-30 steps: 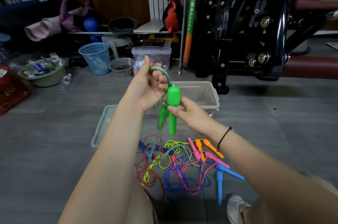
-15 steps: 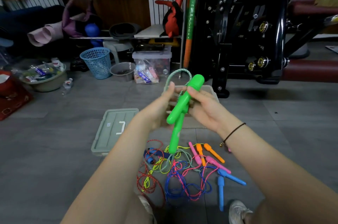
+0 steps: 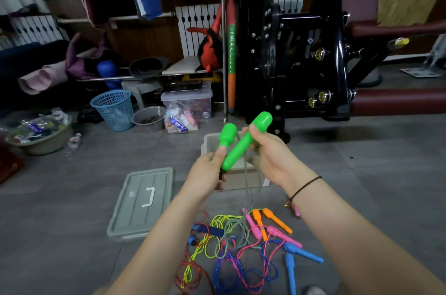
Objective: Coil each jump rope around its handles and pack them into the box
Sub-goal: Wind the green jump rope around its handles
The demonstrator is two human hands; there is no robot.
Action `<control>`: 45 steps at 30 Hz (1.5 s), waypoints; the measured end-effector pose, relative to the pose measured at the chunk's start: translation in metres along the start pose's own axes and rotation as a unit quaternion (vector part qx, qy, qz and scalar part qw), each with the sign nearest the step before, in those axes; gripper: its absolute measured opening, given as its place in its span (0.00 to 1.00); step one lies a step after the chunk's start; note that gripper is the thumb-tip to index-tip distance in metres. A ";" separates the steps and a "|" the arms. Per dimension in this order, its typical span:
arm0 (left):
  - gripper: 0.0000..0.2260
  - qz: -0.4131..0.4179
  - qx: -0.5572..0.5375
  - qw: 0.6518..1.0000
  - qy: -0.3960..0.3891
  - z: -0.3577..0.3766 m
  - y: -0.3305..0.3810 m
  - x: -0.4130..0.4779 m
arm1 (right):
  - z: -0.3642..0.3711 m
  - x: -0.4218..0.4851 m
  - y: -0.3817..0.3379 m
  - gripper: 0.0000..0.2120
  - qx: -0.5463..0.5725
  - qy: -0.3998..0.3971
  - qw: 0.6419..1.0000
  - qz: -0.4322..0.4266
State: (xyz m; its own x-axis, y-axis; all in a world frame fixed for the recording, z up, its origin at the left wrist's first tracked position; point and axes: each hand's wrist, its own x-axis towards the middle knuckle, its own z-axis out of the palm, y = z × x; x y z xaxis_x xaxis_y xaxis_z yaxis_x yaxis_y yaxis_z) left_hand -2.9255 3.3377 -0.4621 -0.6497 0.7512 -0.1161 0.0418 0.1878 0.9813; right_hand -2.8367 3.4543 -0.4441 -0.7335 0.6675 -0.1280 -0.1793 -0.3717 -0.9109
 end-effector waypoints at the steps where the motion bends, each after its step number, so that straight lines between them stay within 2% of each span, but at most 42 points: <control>1: 0.15 0.008 -0.005 1.000 0.019 0.000 -0.001 0.003 | -0.001 -0.002 0.000 0.10 -0.033 0.003 0.999 0.009; 4: 0.13 0.025 -0.016 0.999 0.017 0.002 -0.002 0.006 | -0.003 -0.005 0.004 0.07 -0.133 -0.010 0.990 0.043; 6: 0.11 0.033 -0.011 0.999 -0.006 0.001 -0.002 0.005 | -0.001 -0.006 0.009 0.12 -0.176 -0.026 0.983 0.052; 8: 0.10 0.025 -0.004 0.999 -0.045 0.002 -0.005 0.002 | 0.000 -0.007 0.010 0.14 -0.178 -0.037 0.983 0.038; 11: 0.08 -0.019 -0.031 0.992 -0.124 0.010 -0.007 -0.007 | -0.003 -0.005 0.012 0.12 -0.217 -0.042 0.975 0.007; 14: 0.09 0.009 -0.032 0.990 -0.136 0.015 -0.008 -0.010 | -0.003 -0.008 0.008 0.11 -0.192 -0.055 0.979 0.035; 17: 0.08 0.019 -0.013 0.984 -0.177 0.010 -0.007 -0.009 | -0.005 -0.006 -0.002 0.23 -0.042 -0.041 0.992 0.110; 19: 0.09 0.005 -0.027 0.975 -0.221 0.007 -0.002 -0.013 | -0.008 -0.003 -0.008 0.31 0.019 -0.032 0.992 0.123; 23: 0.13 -0.061 -0.136 0.952 -0.267 -0.001 0.008 -0.018 | -0.012 -0.002 -0.010 0.36 -0.024 -0.001 0.995 0.099; 26: 0.18 -0.088 -0.220 0.925 -0.297 -0.013 0.014 -0.019 | -0.021 0.003 -0.014 0.49 -0.107 0.056 0.992 0.041; 27: 0.21 -0.088 -0.245 0.915 -0.308 -0.016 0.016 -0.019 | -0.024 0.005 -0.015 0.45 -0.123 0.065 0.990 0.017; 28: 0.23 -0.086 -0.266 0.905 -0.319 -0.018 0.018 -0.020 | -0.025 0.005 -0.015 0.35 -0.120 0.067 0.990 -0.016; 30: 0.23 -0.079 -0.298 0.889 -0.339 -0.022 0.022 -0.020 | -0.021 0.002 -0.013 0.12 -0.041 0.040 0.996 -0.071; 31: 0.22 -0.073 -0.306 0.886 -0.342 -0.023 0.024 -0.020 | -0.015 -0.001 -0.010 0.07 -0.018 0.014 0.996 -0.089; 32: 0.20 -0.066 -0.304 0.889 -0.337 -0.024 0.026 -0.019 | -0.011 -0.004 -0.006 0.06 -0.038 -0.014 0.994 -0.101; 34: 0.15 -0.050 -0.271 0.913 -0.302 -0.025 0.030 -0.017 | -0.002 -0.007 0.002 0.09 -0.143 -0.054 0.983 -0.103; 36: 0.10 -0.030 -0.193 0.950 -0.245 -0.027 0.030 -0.012 | 0.004 -0.007 0.009 0.09 -0.241 -0.063 0.962 -0.109; 38: 0.06 -0.002 -0.051 0.985 -0.163 -0.029 0.026 -0.006 | 0.004 -0.006 0.013 0.07 -0.353 -0.067 0.926 -0.116; 39: 0.05 0.013 0.028 0.992 -0.124 -0.031 0.023 -0.002 | 0.003 -0.006 0.014 0.08 -0.413 -0.068 0.901 -0.109; 42: 0.04 0.060 0.230 0.971 -0.037 -0.033 0.009 0.006 | 0.004 -0.011 0.012 0.12 -0.559 -0.127 0.816 -0.070; 45: 0.07 0.100 0.438 0.893 -0.013 -0.037 -0.005 0.011 | 0.010 -0.020 0.006 0.14 -0.639 -0.205 0.739 -0.050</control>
State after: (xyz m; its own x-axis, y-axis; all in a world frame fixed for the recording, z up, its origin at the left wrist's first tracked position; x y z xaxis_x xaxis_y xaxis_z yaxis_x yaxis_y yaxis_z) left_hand -2.9609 3.3221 -0.4626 -0.5453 0.8376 0.0335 0.7402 0.4624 0.4882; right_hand -2.8297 3.4322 -0.4429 -0.9427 0.3007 -0.1445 0.3279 0.7554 -0.5673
